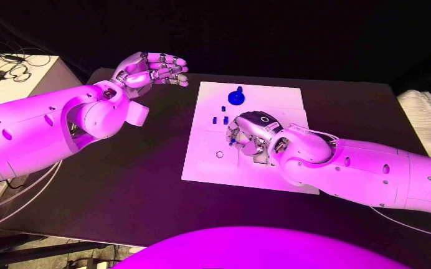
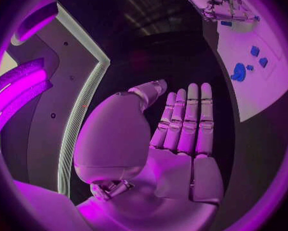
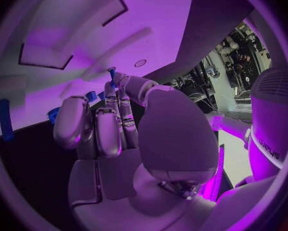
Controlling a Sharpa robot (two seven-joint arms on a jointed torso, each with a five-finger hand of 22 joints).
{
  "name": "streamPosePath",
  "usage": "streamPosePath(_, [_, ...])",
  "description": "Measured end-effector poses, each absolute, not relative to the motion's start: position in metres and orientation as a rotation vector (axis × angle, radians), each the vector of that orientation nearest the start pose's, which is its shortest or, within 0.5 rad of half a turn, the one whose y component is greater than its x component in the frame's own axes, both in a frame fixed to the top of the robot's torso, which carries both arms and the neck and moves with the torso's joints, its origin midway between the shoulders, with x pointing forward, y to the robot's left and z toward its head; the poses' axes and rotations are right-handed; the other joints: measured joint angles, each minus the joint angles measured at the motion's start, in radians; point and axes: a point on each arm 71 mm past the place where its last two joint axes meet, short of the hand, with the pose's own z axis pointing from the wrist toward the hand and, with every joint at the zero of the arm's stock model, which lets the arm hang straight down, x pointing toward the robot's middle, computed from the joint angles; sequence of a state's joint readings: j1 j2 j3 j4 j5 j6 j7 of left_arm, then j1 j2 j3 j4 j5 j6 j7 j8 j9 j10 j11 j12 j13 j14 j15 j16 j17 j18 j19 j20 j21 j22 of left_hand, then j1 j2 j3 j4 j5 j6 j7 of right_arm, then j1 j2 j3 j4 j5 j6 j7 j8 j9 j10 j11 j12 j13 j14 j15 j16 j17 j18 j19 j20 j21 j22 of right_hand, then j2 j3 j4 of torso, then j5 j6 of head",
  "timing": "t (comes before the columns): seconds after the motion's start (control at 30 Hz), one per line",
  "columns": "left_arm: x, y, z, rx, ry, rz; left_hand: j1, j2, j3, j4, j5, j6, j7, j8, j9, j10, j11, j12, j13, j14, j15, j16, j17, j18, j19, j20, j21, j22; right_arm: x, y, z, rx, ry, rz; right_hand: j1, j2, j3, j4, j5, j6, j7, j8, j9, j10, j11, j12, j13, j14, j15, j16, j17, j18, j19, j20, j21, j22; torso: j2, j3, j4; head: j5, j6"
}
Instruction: Assemble the parts on the task board
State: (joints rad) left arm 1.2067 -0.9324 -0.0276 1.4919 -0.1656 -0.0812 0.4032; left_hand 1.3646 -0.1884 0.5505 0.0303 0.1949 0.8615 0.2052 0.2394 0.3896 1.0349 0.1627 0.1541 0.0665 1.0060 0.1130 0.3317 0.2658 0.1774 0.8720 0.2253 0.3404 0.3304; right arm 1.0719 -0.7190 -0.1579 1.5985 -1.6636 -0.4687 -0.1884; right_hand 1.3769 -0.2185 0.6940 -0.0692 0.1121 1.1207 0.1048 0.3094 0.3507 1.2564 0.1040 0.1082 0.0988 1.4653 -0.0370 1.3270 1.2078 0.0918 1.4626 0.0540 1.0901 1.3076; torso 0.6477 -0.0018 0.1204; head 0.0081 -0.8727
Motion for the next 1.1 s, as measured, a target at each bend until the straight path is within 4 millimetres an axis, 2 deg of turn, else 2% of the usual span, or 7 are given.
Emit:
streamPosePath(1.03, [0.4894,0.2490,-0.1680,-0.893,1.512,-1.619,0.000,0.000,0.000,0.000,0.000,0.000,0.000,0.000,-0.002,0.000,0.000,0.000,0.000,0.000,0.000,-0.007,0.002,0.000,0.000,0.000,0.000,-0.002,0.4183,-0.1116,-0.2660,-0.383,1.676,0.711,-0.004,0.004,0.001,-0.003,0.000,0.000,0.000,-0.005,0.000,0.000,0.000,0.003,0.000,0.001,0.001,0.000,-0.002,0.000,0.000,0.000,-0.002,0.000,0.000,0.0000,-0.0002,-0.001,0.000])
streamPosePath(1.1, [0.4894,0.2490,-0.1680,-0.893,1.512,-1.619,0.000,0.000,0.000,0.000,0.000,0.000,0.000,0.000,-0.002,0.000,0.000,0.000,0.000,0.000,0.000,-0.007,0.002,0.000,0.000,0.000,0.000,-0.002,0.4184,-0.1117,-0.2662,-0.385,1.675,0.710,-0.009,0.006,0.002,-0.004,0.000,-0.015,0.012,-0.020,-0.002,-0.002,-0.002,-0.014,0.000,0.002,0.002,0.001,-0.001,0.000,0.000,0.000,-0.015,0.000,0.000,0.0000,-0.0001,-0.001,0.000])
